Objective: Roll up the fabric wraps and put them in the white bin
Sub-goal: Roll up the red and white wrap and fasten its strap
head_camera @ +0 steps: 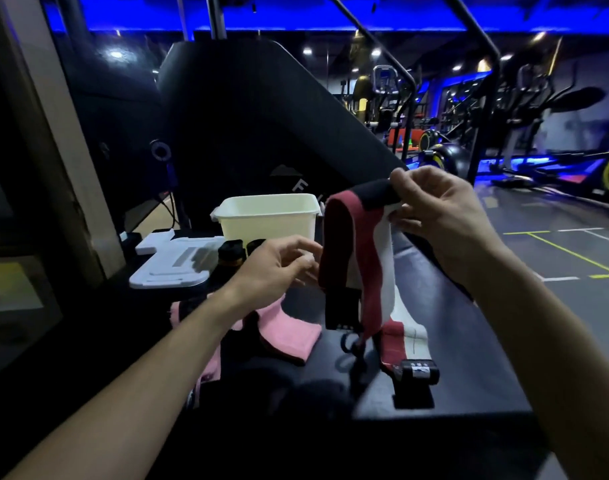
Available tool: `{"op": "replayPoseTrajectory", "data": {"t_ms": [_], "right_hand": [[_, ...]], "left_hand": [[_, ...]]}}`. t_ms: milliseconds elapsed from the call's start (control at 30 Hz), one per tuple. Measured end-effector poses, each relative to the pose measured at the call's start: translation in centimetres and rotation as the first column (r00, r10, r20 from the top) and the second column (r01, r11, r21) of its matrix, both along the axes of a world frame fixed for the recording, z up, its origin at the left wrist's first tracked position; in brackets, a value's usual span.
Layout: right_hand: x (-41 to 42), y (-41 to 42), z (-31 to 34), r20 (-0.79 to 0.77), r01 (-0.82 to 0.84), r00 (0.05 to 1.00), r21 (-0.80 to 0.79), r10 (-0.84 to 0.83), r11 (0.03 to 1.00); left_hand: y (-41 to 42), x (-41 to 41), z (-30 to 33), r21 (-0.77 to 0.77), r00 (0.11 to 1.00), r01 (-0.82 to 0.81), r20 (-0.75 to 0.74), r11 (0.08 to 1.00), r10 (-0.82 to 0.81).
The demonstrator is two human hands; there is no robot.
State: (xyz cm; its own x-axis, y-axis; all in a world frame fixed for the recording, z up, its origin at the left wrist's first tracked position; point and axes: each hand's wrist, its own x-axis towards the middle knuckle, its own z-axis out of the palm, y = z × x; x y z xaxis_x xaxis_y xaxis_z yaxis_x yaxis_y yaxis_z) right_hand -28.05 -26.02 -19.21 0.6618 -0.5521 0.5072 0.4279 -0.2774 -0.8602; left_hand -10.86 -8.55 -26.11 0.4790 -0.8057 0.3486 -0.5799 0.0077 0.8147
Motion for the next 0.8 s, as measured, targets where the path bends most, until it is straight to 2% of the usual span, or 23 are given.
{"op": "replayPoseTrajectory", "data": {"t_ms": [233,367,567,700,800], "right_hand": [[-1.0,-0.3,1.3,-0.088,0.100,0.992,0.050,-0.095,0.994],[-1.7,-0.4,1.7,-0.103,0.199,0.975,-0.001,-0.198,0.980],[-2.9,-1.6,2.7,-0.186,0.193,0.965,0.027,-0.185,0.981],[-2.0,-2.3,2.9,-0.165,0.165,0.975,0.080,-0.150,0.983],[-1.5,-2.6,2.4,-0.182,-0.001,0.983,0.161,0.031,0.987]], "left_hand": [[-2.7,-3.9,-3.3,-0.128,0.969,0.134,-0.190,0.983,-0.157],[-4.6,-4.9,-4.4,-0.290,0.964,0.019,-0.249,0.957,-0.095],[-5.5,-7.0,-3.2,-0.433,0.875,0.160,-0.354,0.887,-0.330],[-6.5,-7.3,-3.4,-0.462,0.916,0.062,-0.325,0.885,-0.234],[-7.2,-6.5,-3.7,-0.486,0.923,0.015,-0.328,0.874,-0.199]]}}
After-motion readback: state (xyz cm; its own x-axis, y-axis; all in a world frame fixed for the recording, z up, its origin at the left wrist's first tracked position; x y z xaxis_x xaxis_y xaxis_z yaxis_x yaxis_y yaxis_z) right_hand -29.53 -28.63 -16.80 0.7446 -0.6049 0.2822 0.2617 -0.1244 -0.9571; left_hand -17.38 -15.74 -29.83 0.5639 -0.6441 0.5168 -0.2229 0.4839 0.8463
